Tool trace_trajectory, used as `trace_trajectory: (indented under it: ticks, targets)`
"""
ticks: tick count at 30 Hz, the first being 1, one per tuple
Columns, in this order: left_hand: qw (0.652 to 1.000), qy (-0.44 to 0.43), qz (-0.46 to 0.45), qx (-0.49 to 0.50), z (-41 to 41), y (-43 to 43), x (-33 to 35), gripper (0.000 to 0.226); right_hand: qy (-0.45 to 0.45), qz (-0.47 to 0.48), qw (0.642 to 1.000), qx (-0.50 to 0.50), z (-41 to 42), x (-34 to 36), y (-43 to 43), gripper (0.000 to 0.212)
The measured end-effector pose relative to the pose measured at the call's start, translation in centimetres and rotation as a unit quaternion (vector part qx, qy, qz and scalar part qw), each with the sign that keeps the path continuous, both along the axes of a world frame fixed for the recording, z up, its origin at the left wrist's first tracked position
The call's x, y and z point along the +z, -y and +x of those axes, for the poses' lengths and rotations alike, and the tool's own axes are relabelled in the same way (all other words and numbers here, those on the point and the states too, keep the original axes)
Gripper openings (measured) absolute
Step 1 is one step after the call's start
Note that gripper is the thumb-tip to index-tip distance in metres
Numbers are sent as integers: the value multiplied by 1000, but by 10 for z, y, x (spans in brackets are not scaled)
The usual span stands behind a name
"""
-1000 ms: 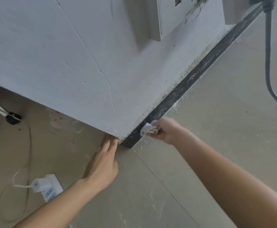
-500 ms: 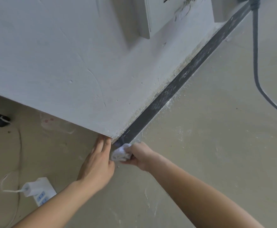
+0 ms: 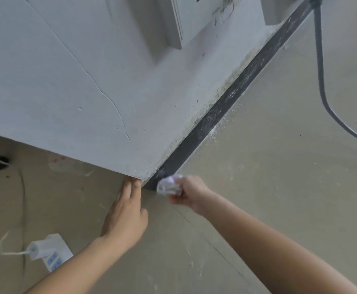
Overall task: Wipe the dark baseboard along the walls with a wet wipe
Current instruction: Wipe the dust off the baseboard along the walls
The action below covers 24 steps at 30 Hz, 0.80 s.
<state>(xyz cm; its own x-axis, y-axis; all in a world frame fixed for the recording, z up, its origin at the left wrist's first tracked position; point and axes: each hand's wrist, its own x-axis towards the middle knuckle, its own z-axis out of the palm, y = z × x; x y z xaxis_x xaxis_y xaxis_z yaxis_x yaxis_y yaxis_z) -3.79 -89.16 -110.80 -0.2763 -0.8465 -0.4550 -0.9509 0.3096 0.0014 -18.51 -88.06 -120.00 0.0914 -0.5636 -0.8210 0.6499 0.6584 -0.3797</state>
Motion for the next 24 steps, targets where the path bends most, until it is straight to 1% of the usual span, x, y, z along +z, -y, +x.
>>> trace_trajectory:
  ticks: [2, 3, 6, 8, 9, 12, 14, 15, 17, 19, 20, 21, 22, 23, 24]
  targets:
    - [1000, -6, -5, -1, 2, 1, -1, 71, -27, 1, 995, 96, 35, -1, -9, 14]
    - [1000, -12, -7, -2, 3, 1, -1, 72, -32, -8, 993, 112, 45, -1, -10, 12]
    - [1000, -19, -6, -5, 8, 3, -2, 78, 3, -35, 996, 77, 47, 6, 4, 11]
    - [1000, -20, -1, -7, 10, 3, -2, 81, 38, -11, 999, 37, 40, 10, 15, 16]
    - [1000, -21, 0, -10, 11, 4, -2, 82, 52, 1, 998, 18, 36, 13, 17, 14]
    - [999, -31, -3, -15, 12, 4, -2, 84, 46, 14, 999, 14, 28, 20, 20, 13]
    - [999, -37, -4, -15, 13, 3, -2, 84, 35, 13, 999, 14, 23, 21, 19, 16]
    - [999, -39, -4, -13, 13, 3, -2, 84, 38, 7, 999, -5, 18, 19, 18, 20]
    - [999, -42, -5, -10, 14, 3, -3, 83, 76, -16, 992, -98, -2, 17, 16, 18]
    - [999, -42, -7, -11, 13, 4, -2, 81, 133, -42, 966, -220, -24, 13, 11, 22]
    - [999, -44, -6, -11, 14, 4, -1, 80, 144, -45, 954, -259, -32, 12, 8, 24]
    - [999, -47, -6, -12, 13, 4, 0, 79, 136, -39, 956, -256, -33, 11, 6, 25]
    - [999, -47, -4, -12, 13, 4, 1, 79, 109, -28, 971, -209, -27, 9, 3, 28]
    - [999, -45, -3, -11, 12, 4, 1, 79, 70, -17, 989, -126, -13, 8, -1, 31]
    - [999, -42, -2, -8, 12, 4, 2, 79, 37, -10, 998, -41, 3, 9, -2, 32]
